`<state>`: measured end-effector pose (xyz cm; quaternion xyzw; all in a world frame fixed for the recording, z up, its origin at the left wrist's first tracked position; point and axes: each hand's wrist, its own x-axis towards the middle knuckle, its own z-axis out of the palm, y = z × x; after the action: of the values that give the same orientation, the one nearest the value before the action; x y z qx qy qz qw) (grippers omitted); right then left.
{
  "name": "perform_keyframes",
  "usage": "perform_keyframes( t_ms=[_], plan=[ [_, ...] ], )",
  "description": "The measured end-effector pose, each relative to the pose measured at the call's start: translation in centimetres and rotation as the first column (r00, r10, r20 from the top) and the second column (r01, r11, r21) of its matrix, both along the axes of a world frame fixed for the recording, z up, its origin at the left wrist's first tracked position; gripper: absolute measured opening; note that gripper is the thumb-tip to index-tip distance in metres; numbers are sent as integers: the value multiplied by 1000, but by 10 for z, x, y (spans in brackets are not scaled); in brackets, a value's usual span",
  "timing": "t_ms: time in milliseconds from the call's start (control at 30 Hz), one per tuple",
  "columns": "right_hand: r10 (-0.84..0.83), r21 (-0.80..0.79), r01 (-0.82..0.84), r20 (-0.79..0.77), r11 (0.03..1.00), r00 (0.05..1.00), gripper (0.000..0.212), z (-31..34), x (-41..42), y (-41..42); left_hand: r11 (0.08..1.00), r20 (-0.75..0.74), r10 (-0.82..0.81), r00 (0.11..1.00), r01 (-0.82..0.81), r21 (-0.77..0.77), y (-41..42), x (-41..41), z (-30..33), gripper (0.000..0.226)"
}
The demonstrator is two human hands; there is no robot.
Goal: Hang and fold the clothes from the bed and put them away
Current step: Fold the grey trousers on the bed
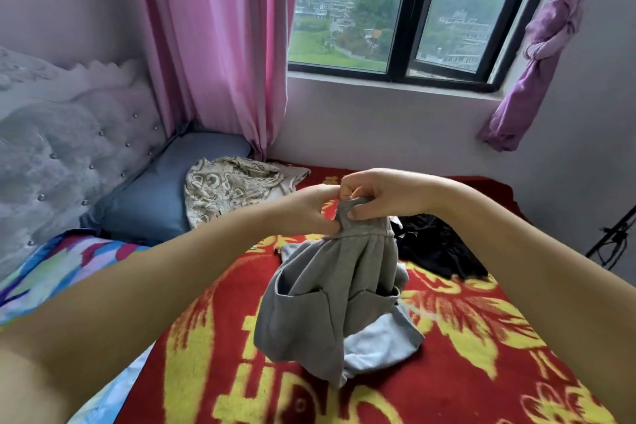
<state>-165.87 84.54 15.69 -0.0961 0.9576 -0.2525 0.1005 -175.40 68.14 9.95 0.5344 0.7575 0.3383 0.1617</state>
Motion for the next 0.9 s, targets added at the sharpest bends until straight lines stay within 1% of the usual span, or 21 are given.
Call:
perform_keyframes(
  t_ms=[67,100,133,167,233,267,300,333,400,433,467,533,567,633,667,700,733,800,833,867,900],
  plan=[
    [-48,-17,48,-5,999,999,6,9,0,7,1000,98,9,995,-8,-7,1,0,6,15],
    [-62,-17,62,-6,998,998,7,13,2,12,1000,149,7,989,-5,-15,-1,-2,6,9],
    [-72,-12,72,-8,997,997,6,17,3,18,999,165,3,986,4,-40,-2,-5,5,9],
    [-82,-6,82,-18,997,996,5,19,4,25,995,128,8,992,6,-104,-4,-8,3,12],
    [-102,26,104,-61,994,993,14,18,5,39,959,-52,27,998,-41,-279,-10,-17,-2,16],
    [-100,90,107,-81,990,992,19,13,6,47,946,-144,39,989,-82,-313,-16,-25,-2,19],
    [-85,187,96,-69,978,994,22,4,7,53,945,-218,64,974,-129,-299,-24,-34,2,21],
    [-68,290,65,0,955,998,26,-10,9,58,950,-281,96,955,-172,-259,-33,-42,8,21],
    [-124,439,18,215,899,969,28,-48,14,67,955,-363,159,918,-236,-179,-50,-56,20,23],
    [-161,503,2,271,864,949,29,-67,16,70,957,-400,172,900,-249,-149,-58,-59,22,25],
    [-190,563,2,276,827,942,36,-81,15,74,957,-447,175,877,-258,-130,-65,-60,23,27],
    [-244,651,69,183,756,952,46,-85,8,80,951,-501,181,846,-281,-130,-77,-58,17,25],
    [-234,684,92,118,724,965,48,-79,2,81,932,-510,200,837,-324,-166,-84,-56,11,30],
    [-227,718,144,20,681,974,60,-59,-16,80,843,-508,220,833,-425,-330,-95,-54,-5,64],
    [-244,729,158,13,666,970,70,-48,-27,77,787,-511,203,835,-450,-422,-98,-52,-13,63],
    [-257,750,141,41,646,966,79,-39,-40,71,743,-502,180,846,-451,-494,-100,-50,-19,55],
    [-265,786,95,90,611,960,81,-32,-54,62,680,-480,161,862,-449,-579,-100,-48,-24,54],
    [-259,872,3,142,490,955,66,-27,-80,35,598,-453,160,877,-451,-662,-105,-45,-27,56],
    [-246,895,21,99,445,964,54,-26,-89,21,576,-476,167,863,-477,-664,-109,-45,-24,56],
    [-215,899,79,17,431,977,43,-23,-100,5,550,-520,202,830,-535,-641,-118,-50,-19,55],
    [-167,886,152,-87,437,982,33,-19,-113,-12,523,-577,266,772,-618,-587,-132,-57,-6,54]
  ],
)
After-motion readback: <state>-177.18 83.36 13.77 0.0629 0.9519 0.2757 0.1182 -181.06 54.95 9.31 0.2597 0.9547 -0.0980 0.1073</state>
